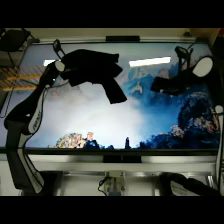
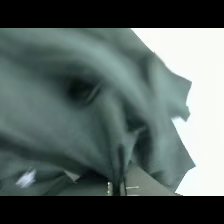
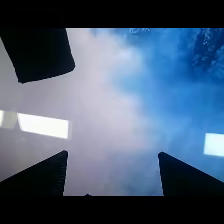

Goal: Fold the shirts.

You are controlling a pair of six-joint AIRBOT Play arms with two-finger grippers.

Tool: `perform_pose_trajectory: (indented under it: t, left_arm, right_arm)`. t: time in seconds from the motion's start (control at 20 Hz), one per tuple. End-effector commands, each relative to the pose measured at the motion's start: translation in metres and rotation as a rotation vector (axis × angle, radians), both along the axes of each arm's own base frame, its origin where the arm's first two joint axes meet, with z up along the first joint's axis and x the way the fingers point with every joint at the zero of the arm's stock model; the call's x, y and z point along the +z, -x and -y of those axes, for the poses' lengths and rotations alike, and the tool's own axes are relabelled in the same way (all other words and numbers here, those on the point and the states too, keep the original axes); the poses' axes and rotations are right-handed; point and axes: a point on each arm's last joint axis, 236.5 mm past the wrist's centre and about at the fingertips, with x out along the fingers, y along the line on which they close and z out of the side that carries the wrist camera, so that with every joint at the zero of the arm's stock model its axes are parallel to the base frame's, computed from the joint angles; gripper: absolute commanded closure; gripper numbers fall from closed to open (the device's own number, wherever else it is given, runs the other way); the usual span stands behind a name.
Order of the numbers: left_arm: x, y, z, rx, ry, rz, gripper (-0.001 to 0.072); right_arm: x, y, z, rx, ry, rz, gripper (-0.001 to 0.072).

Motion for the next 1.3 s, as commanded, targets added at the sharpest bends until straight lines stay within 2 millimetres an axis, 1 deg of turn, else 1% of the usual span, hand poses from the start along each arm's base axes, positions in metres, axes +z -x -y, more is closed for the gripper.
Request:
perform_pose_trajectory:
  t: [0.0,0.05,0.1,0.15,0.2,0.25,0.3,0.35,0.4,0.45,0.5,0.55,0.6,0.65,0.7,0.75,0.85,0.9,0.95,1.0,1.05,1.1,1.15,1.2,1.25]
  left_arm:
    - [0.136,0.046,0.027,-0.181,-0.199,0.265,0.0664]
    - [0.194,0.077,0.040,-0.236,-0.243,0.362,0.0664]
    - [0.241,0.111,0.053,-0.286,-0.268,0.441,0.0664]
    - [0.281,0.147,0.064,-0.324,-0.265,0.492,0.0664]
    - [0.311,0.185,0.074,-0.362,-0.247,0.514,0.0665]
    - [0.327,0.215,0.081,-0.385,-0.238,0.509,0.0664]
    - [0.334,0.240,0.088,-0.398,-0.237,0.484,0.0664]
    - [0.332,0.256,0.094,-0.405,-0.246,0.450,0.0664]
    - [0.322,0.269,0.103,-0.418,-0.255,0.405,0.0664]
    - [0.303,0.279,0.117,-0.445,-0.265,0.346,0.0664]
    - [0.279,0.288,0.132,-0.485,-0.280,0.282,0.0664]
    - [0.249,0.298,0.149,-0.533,-0.291,0.210,0.0664]
    - [0.216,0.308,0.166,-0.575,-0.301,0.138,0.0664]
    - [0.183,0.317,0.179,-0.606,-0.311,0.067,0.0663]
    - [0.150,0.324,0.189,-0.630,-0.326,-0.006,0.0663]
    - [0.113,0.332,0.197,-0.653,-0.350,-0.080,0.0662]
    - [0.056,0.341,0.209,-0.654,-0.347,-0.218,0.0663]
    - [0.036,0.342,0.217,-0.660,-0.327,-0.270,0.0662]
    - [0.025,0.343,0.221,-0.666,-0.304,-0.308,0.0653]
    - [0.022,0.340,0.221,-0.666,-0.288,-0.327,0.0489]
    - [0.024,0.332,0.212,-0.647,-0.282,-0.338,0.0110]
    - [0.032,0.321,0.197,-0.622,-0.285,-0.348,-0.0013]
    - [0.040,0.311,0.175,-0.605,-0.303,-0.364,-0.0013]
    - [0.049,0.301,0.150,-0.588,-0.326,-0.385,-0.0013]
    - [0.055,0.293,0.119,-0.567,-0.349,-0.424,-0.0013]
  right_arm:
    - [0.026,0.004,0.000,0.018,0.002,0.068,0.0028]
    - [0.046,0.007,0.000,0.028,0.004,0.122,0.0028]
    - [0.068,0.011,0.003,0.031,0.016,0.179,0.0028]
    - [0.093,0.017,0.012,0.021,0.050,0.249,0.0028]
    - [0.118,0.027,0.021,0.009,0.081,0.314,0.0028]
    - [0.146,0.040,0.032,-0.010,0.117,0.387,0.0028]
    - [0.171,0.056,0.041,-0.033,0.140,0.450,0.0028]
    - [0.196,0.074,0.048,-0.061,0.150,0.517,0.0028]
    - [0.215,0.092,0.054,-0.087,0.152,0.571,0.0028]
    - [0.229,0.110,0.057,-0.107,0.144,0.609,0.0028]
    - [0.236,0.128,0.059,-0.125,0.133,0.619,0.0028]
    - [0.234,0.144,0.060,-0.130,0.128,0.598,0.0028]
    - [0.225,0.157,0.060,-0.121,0.136,0.549,0.0028]
    - [0.207,0.169,0.061,-0.115,0.142,0.462,0.0028]
    - [0.185,0.180,0.059,-0.097,0.149,0.359,0.0027]
    - [0.163,0.186,0.055,-0.077,0.144,0.277,0.0028]
    - [0.116,0.186,0.043,-0.053,0.106,0.146,0.0028]
    - [0.095,0.179,0.037,-0.051,0.084,0.110,0.0028]
    - [0.072,0.172,0.028,-0.043,0.047,0.068,0.0028]
    - [0.054,0.167,0.014,-0.027,-0.004,0.026,0.0028]
    - [0.043,0.162,0.002,-0.013,-0.055,-0.006,0.0028]
    - [0.037,0.155,-0.009,-0.001,-0.095,-0.027,0.0028]
    - [0.031,0.146,-0.016,0.010,-0.124,-0.041,0.0027]
    - [0.025,0.138,-0.019,0.009,-0.132,-0.053,0.0028]
    - [0.016,0.131,-0.019,0.010,-0.126,-0.072,0.0028]
